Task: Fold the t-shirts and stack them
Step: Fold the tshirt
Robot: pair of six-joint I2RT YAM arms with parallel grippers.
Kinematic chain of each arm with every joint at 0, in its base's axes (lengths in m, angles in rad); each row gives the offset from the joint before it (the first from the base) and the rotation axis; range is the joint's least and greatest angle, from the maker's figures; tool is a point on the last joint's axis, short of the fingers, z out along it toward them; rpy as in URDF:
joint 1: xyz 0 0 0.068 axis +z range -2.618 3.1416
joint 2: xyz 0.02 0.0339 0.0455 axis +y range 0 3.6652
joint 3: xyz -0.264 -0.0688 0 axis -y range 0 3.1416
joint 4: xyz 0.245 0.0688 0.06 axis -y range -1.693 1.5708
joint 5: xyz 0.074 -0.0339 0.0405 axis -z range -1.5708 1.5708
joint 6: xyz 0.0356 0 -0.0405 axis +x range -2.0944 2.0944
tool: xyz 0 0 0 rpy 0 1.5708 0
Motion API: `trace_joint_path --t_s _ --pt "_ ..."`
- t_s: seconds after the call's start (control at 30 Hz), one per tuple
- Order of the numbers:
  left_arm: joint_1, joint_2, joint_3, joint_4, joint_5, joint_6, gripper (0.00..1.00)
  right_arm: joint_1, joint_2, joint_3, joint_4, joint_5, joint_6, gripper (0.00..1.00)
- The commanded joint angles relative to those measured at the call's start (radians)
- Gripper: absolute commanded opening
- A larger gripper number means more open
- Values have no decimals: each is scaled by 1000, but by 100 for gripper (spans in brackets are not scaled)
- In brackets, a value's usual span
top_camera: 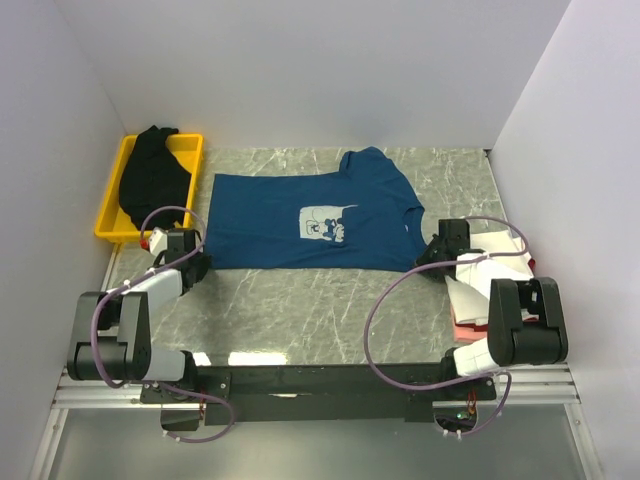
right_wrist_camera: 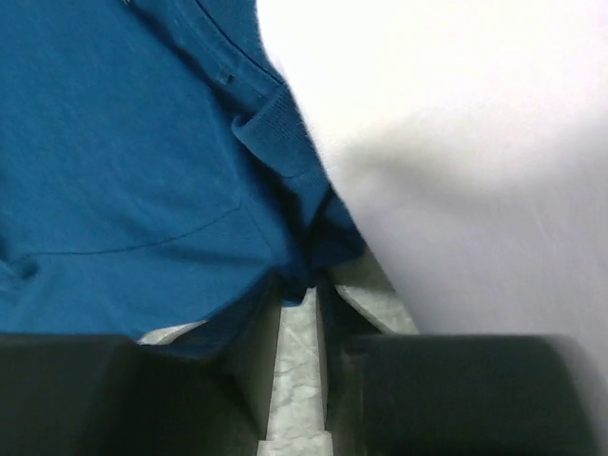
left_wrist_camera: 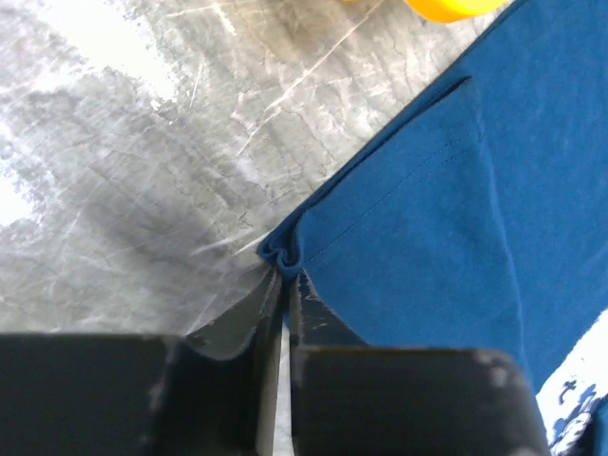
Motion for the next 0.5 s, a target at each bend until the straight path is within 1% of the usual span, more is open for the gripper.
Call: trace_joint_path --t_s 0.0,0.03,0.1,0.23,0.27,0.4,0.47 --pt "3 3 24 -66 -24 3 4 -5 19 58 17 27 -2 16" --pt "3 -5 25 -76 -29 1 1 -4 8 64 -5 30 -4 0" --pt "3 -43 28 -119 -44 -2 1 -6 -15 75 -29 41 -10 0" --pt "3 -125 43 -237 -121 -29 1 -4 -154 72 -118 65 -21 0" --pt "3 -154 48 -259 -127 -29 1 -30 -177 72 -133 61 -25 0" --pt "3 -223 44 -383 -156 -54 1 -47 -314 46 -204 36 -38 0" --pt "3 -267 31 -418 -171 -66 1 -52 -358 32 -241 22 -42 0"
